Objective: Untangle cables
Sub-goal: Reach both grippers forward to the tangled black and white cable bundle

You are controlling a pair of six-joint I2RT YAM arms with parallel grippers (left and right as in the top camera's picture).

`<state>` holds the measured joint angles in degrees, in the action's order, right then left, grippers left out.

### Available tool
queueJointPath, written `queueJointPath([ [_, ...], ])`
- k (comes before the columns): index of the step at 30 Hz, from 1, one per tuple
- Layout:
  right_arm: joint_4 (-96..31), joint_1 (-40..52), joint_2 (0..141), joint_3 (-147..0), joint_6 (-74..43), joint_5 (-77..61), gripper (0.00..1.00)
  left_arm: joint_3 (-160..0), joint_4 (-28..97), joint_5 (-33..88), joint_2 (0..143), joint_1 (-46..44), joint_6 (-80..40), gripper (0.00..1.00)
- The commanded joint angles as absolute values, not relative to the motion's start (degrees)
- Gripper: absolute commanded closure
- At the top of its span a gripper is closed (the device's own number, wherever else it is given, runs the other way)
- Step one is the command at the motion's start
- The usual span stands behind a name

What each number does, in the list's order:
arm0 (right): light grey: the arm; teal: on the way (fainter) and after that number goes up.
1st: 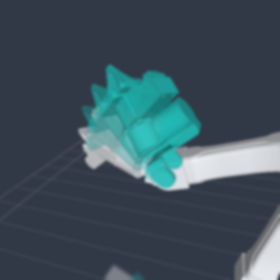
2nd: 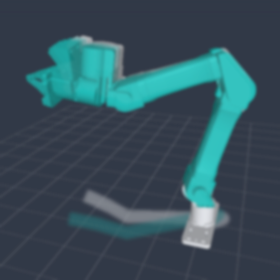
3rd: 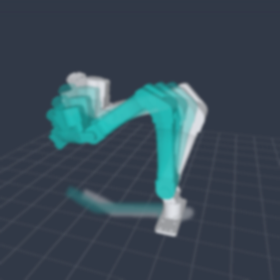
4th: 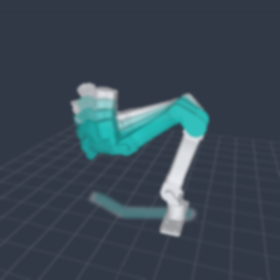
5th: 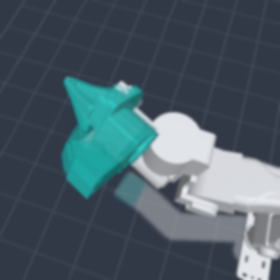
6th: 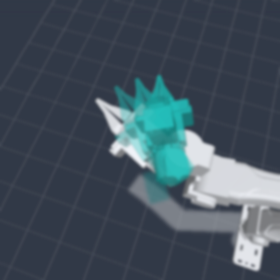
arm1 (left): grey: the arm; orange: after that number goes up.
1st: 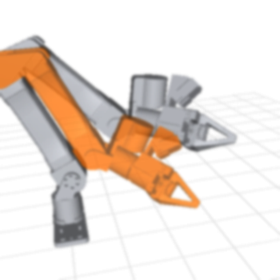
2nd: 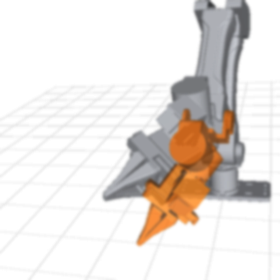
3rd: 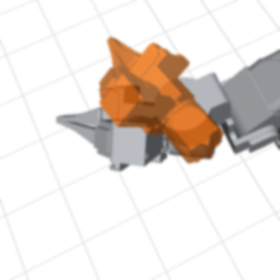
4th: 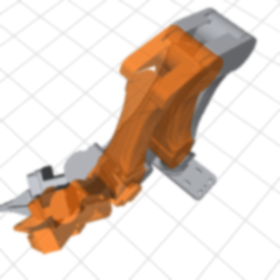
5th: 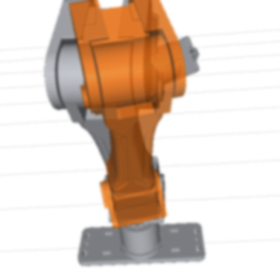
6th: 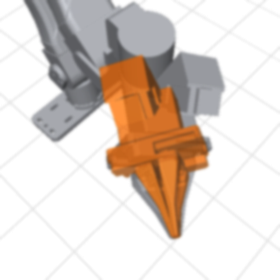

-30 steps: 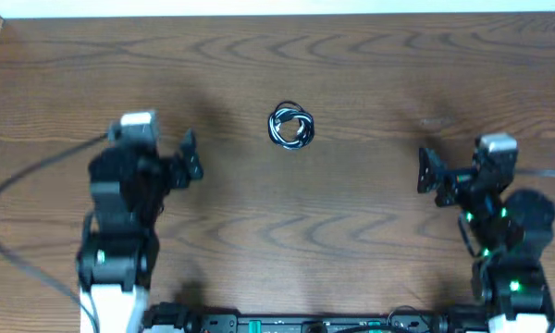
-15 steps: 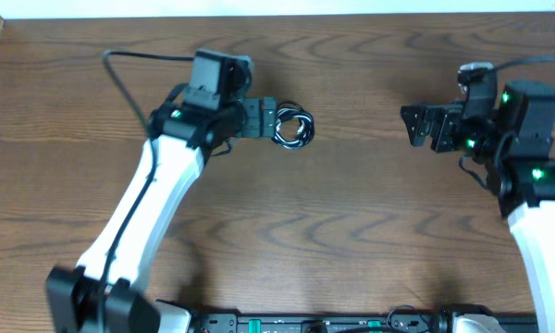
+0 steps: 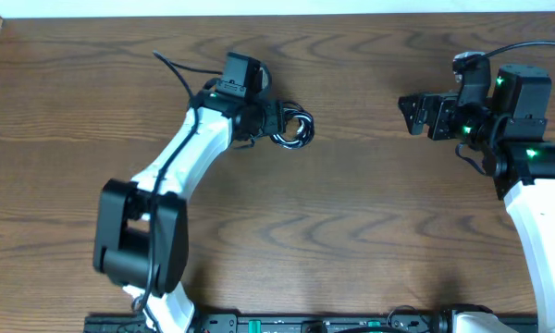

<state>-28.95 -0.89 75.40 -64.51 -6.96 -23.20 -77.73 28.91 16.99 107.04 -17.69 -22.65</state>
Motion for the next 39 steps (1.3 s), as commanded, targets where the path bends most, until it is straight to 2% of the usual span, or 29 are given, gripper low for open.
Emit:
queueJointPath([
  [1, -28.88, -1.04, 76.25, -65.87, -6.79, -19.38, 0.06, -78.98, 26.59, 10.20, 110.06, -18.22, -33.74, 0.37],
  [8, -28.64, -1.04, 78.06, -65.87, -6.76, -16.43, 0.06, -78.98, 23.49, 5.85, 115.55, -19.94, -37.06, 0.42],
  [14, -28.73, -1.04, 78.56, -65.87, -5.50, -12.08, 0.05, -78.98, 23.16, 5.45, 117.34, -20.12, -41.08, 0.55],
  [19, -28.71, -1.04, 78.81, -65.84, -5.50, -9.32, 0.03, -78.98, 23.18, 5.48, 118.83, -20.12, -42.22, 0.57],
  [22, -28.73, -1.04, 79.05, -65.84, -5.50, -9.32, 0.02, -78.98, 22.98, 5.48, 120.62, -20.12, -43.42, 0.63],
  [26, -28.73, -1.04, 79.11, -65.84, -5.50, -9.34, 0.02, -78.98, 23.00, 5.52, 121.45, -20.12, -44.49, 0.81],
  [27, -28.73, -1.04, 79.11, -65.84, -5.50, -9.34, 0.02, -78.98, 23.03, 5.54, 121.27, -20.12, -44.49, 0.92],
  [31, -28.91, -1.04, 79.11, -65.84, -5.76, -10.92, 0.04, -79.00, 22.72, 6.79, 119.98, -20.12, -43.03, 0.92],
  [39, -25.87, -0.95, 79.11, -65.84, -7.99, -26.06, 0.07, -79.00, 19.77, 18.33, 105.75, -20.12, -27.20, 0.93],
])
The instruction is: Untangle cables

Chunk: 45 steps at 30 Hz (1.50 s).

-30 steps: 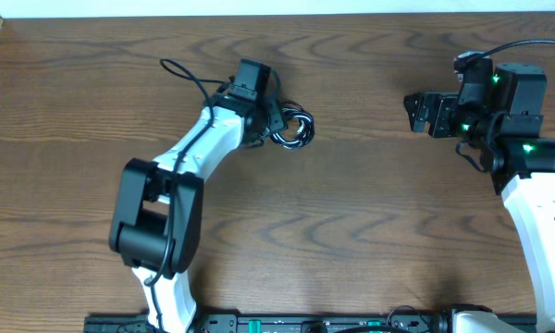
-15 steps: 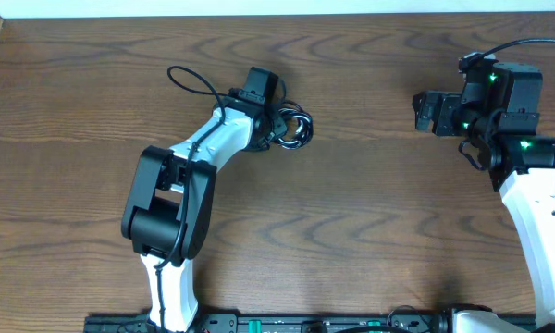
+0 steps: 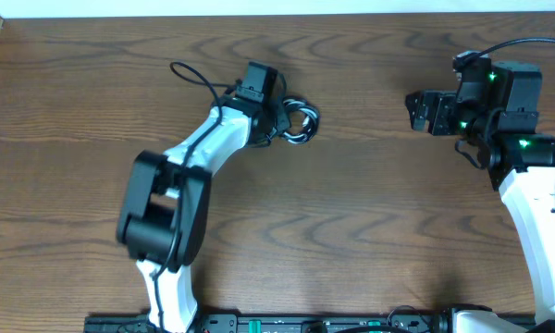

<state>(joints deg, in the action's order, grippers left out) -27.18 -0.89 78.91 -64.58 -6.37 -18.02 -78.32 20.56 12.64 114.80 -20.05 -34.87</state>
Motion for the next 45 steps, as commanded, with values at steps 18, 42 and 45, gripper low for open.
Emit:
queueJointPath([
  [18, -18.98, 11.42, 81.56, -65.84, -9.65, -31.70, 0.15, -79.00, 20.86, 33.95, 98.78, -19.90, -9.87, 0.93],
  [42, -23.51, 16.23, 90.67, -65.84, -16.27, -16.78, 0.99, -78.98, 29.47, 35.81, 98.83, -18.35, -8.16, 0.93],
  [45, -26.35, 16.23, 91.90, -65.84, -16.32, -12.67, 0.99, -79.00, 29.17, 36.93, 98.80, -17.02, -8.16, 0.93],
])
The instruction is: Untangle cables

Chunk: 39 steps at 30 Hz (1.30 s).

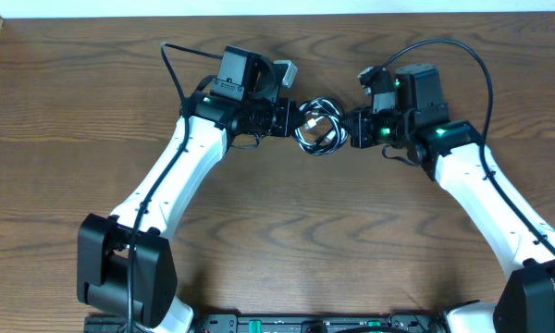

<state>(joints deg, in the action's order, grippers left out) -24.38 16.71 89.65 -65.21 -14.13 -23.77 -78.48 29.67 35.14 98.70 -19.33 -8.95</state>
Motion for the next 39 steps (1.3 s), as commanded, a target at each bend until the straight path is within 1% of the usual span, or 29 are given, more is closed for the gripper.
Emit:
queueJointPath([
  [1, -27.33, 16.23, 92.51, -65.84, -17.28, -11.09, 0.99, -79.00, 29.06, 37.32, 98.80, -16.60, -8.21, 0.93],
  [3, -28.91, 16.21, 93.93, -65.84, -19.94, -7.70, 0.99, -79.00, 29.08, 37.32, 98.80, -15.77, -8.19, 0.92],
  [6, -29.47, 16.16, 95.31, -65.84, -21.23, -6.59, 0.99, -79.00, 29.12, 37.32, 98.80, -15.09, -8.19, 0.93],
  [8, -29.34, 16.19, 95.48, -65.84, -21.19, -6.59, 0.97, -79.00, 29.10, 37.30, 98.80, -15.05, -8.19, 0.93],
  [10, -29.10, 16.19, 95.33, -65.93, -21.15, -6.94, 0.90, -79.00, 29.12, 37.30, 98.80, -15.05, -8.19, 0.93],
  [11, -28.73, 16.16, 95.13, -66.06, -20.43, -8.08, 0.83, -79.00, 29.12, 37.30, 98.80, -15.05, -8.19, 0.92],
  [12, -28.38, 16.16, 94.83, -66.26, -19.18, -9.72, 0.72, -79.00, 29.10, 37.30, 98.80, -15.05, -8.19, 0.92],
  [13, -28.03, 16.16, 94.54, -66.43, -18.24, -10.92, 0.64, -79.00, 29.10, 37.30, 98.80, -15.05, -8.19, 0.93],
  [14, -27.73, 16.16, 93.93, -66.83, -17.04, -12.53, 0.52, -79.00, 29.12, 37.30, 98.80, -15.05, -8.19, 0.93],
  [15, -27.62, 16.16, 93.27, -67.31, -16.40, -13.61, 0.43, -79.00, 29.12, 37.30, 98.80, -15.05, -8.19, 0.93],
  [16, -27.64, 16.16, 92.68, -67.92, -15.88, -14.37, 0.39, -79.00, 29.12, 37.30, 98.80, -15.05, -8.19, 0.92],
  [19, -27.62, 16.16, 90.85, -69.80, -15.14, -15.88, 0.34, -79.00, 29.12, 37.30, 98.80, -15.07, -8.19, 0.93],
  [25, -23.94, 16.19, 89.12, -70.74, -15.20, -21.67, 0.34, -78.98, 29.34, 38.44, 98.80, -15.18, -8.16, 0.93],
  [27, -20.99, 16.19, 89.14, -70.74, -16.88, -25.76, 0.36, -79.00, 29.32, 39.94, 98.80, -15.18, -8.14, 0.92],
  [31, -15.79, 17.37, 89.17, -70.72, -22.90, -27.29, 0.46, -79.00, 29.30, 41.58, 98.80, -15.22, -9.21, 0.93],
  [34, -15.66, 19.09, 89.27, -70.72, -25.30, -26.15, 0.48, -79.00, 28.86, 41.56, 98.80, -15.22, -12.56, 0.92],
  [37, -15.44, 20.38, 89.78, -70.70, -27.68, -25.91, 0.51, -79.00, 28.16, 41.58, 98.80, -15.22, -13.26, 0.93],
  [39, -14.76, 21.15, 90.50, -70.70, -31.97, -25.50, 0.59, -79.00, 27.77, 41.58, 98.80, -15.22, -13.26, 0.92],
])
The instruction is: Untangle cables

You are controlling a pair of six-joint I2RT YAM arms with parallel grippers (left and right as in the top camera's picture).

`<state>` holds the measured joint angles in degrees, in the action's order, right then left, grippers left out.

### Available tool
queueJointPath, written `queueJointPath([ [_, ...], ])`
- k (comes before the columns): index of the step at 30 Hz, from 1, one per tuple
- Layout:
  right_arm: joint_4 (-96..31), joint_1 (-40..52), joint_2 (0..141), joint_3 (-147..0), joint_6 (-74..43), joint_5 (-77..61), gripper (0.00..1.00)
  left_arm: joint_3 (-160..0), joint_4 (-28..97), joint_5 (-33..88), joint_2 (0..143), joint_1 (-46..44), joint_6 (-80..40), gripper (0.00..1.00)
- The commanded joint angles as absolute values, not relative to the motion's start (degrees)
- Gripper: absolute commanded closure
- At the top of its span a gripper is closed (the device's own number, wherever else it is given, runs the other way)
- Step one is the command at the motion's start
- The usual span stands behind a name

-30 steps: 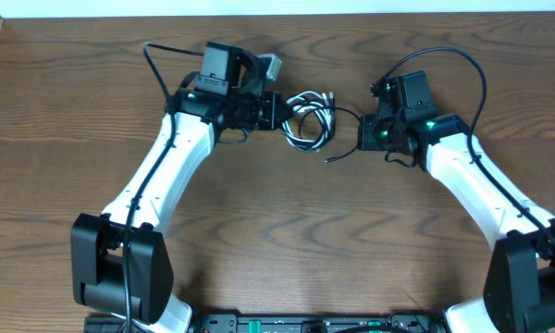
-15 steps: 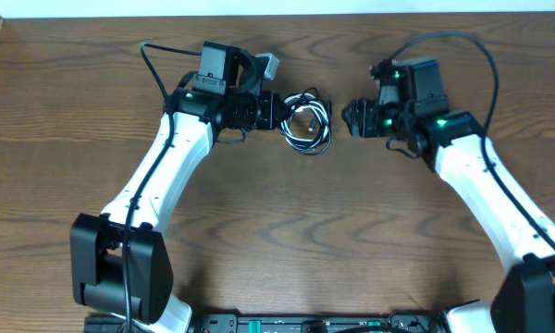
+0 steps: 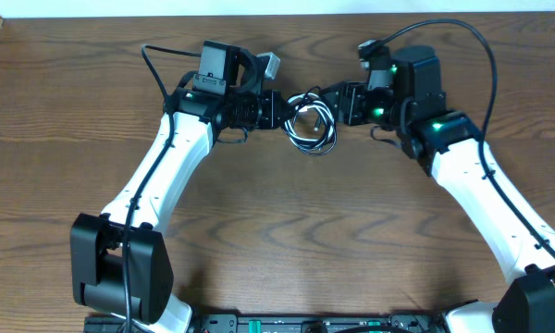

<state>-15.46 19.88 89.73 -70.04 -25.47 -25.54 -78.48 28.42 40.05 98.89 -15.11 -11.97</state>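
A small bundle of looped cables, black and white strands coiled together, hangs between the two arms near the table's far middle. My left gripper is at the bundle's left edge, shut on a strand there. My right gripper reaches in from the right and grips the bundle's upper right side. The loops sag below and between the two grippers. Fingertips are too small to make out in detail.
The brown wooden table spreads all around. A white wall edge runs along the far side. Each arm carries its own black supply cable arching above the wrist. A black equipment strip lies at the table's near edge.
Both grippers have shifted slightly toward the far side and the left arm moved a little left. The bundle is now stretched wider, with loops hanging lower between them.
At first my left gripper alone held the coiled bundle at left of centre, the right arm waiting far right. The left arm then carried it slightly right. Later the right gripper had come in against the bundle's right side. Now both hold it, pulled apart a little.
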Motion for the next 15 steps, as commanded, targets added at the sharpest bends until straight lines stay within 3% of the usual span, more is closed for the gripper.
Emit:
queueJointPath([
  [1, -14.41, 21.47, 90.96, -70.70, -34.15, -25.23, 0.63, -79.00, 27.62, 41.58, 98.80, -15.22, -13.39, 0.93],
  [3, -14.04, 22.15, 92.09, -70.70, -38.39, -24.21, 0.72, -78.98, 27.57, 41.58, 98.80, -15.22, -13.43, 0.93],
  [6, -12.93, 23.05, 94.63, -70.70, -43.20, -24.10, 0.77, -78.98, 27.57, 41.56, 98.80, -15.22, -13.43, 0.93],
  [15, -6.04, 25.63, 99.55, -70.72, -46.28, -27.81, 0.76, -78.98, 26.48, 41.36, 98.80, -15.25, -14.72, 0.93],
])
